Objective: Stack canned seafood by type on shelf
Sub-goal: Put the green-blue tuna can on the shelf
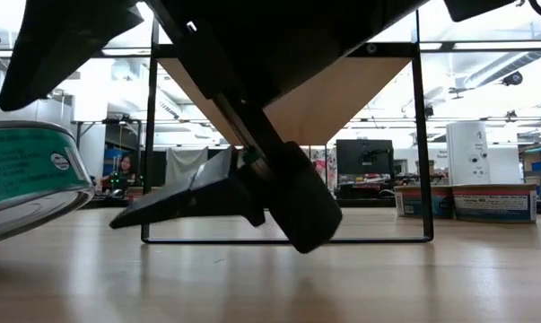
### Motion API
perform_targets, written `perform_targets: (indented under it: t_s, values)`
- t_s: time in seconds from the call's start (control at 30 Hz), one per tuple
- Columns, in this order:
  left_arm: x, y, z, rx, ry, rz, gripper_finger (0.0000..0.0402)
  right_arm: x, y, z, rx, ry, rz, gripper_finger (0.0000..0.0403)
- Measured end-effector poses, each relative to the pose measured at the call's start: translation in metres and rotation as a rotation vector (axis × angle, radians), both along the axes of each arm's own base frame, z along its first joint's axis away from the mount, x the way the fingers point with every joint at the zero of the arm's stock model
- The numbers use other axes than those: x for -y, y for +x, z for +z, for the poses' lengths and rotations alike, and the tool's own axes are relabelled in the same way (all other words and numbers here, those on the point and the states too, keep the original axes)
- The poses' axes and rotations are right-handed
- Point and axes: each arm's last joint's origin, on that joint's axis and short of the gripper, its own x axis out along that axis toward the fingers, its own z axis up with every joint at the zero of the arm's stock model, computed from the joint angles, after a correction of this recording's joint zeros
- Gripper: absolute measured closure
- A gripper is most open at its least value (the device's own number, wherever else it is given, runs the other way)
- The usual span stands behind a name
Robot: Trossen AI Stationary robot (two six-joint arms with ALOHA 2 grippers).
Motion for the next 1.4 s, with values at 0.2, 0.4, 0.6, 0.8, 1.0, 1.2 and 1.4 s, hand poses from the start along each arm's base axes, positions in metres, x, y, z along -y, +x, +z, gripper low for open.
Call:
perform_targets:
  t_s: [0.2,0.4,0.6,0.8,1.0,1.2,1.4]
  values:
    - [-0.0003,0.0012,0.0006,0.029,0.031,-0.009,0.0365,0.0034,0.0021,0.0002,-0.001,-0.009,0.006,0.0091]
    - [-0.0002,0.0022,-0.0021,0.033,0.036,-0.003,0.0365,0.0039,0.0026,0.0,-0.006,-0.002,0.019,0.0086]
    - [0.0001,0.0027,-0.0022,0.034,0.027,0.0,0.0365,0.0041,0.0027,0.0,-0.005,0.006,0.014,0.0079]
    - [-0.0002,0.0035,-0.0017,0.045,0.038,-0.004,0.0365,0.0061,0.0038,0.0,-0.006,0.006,0.011,0.0092]
    - [-0.0009,0.0048,-0.0013,0.059,0.056,-0.011,0.0365,0.006,0.0041,-0.0001,-0.011,0.02,0.026,0.0106]
    - [-0.001,0.0049,-0.0014,0.061,0.061,-0.011,0.0365,0.0065,0.0049,-0.0001,-0.015,0.05,0.039,0.0119]
    - [-0.0004,0.0054,-0.0004,0.073,0.057,-0.014,0.0365,0.0091,0.0065,0.0003,-0.011,0.047,0.035,0.0157]
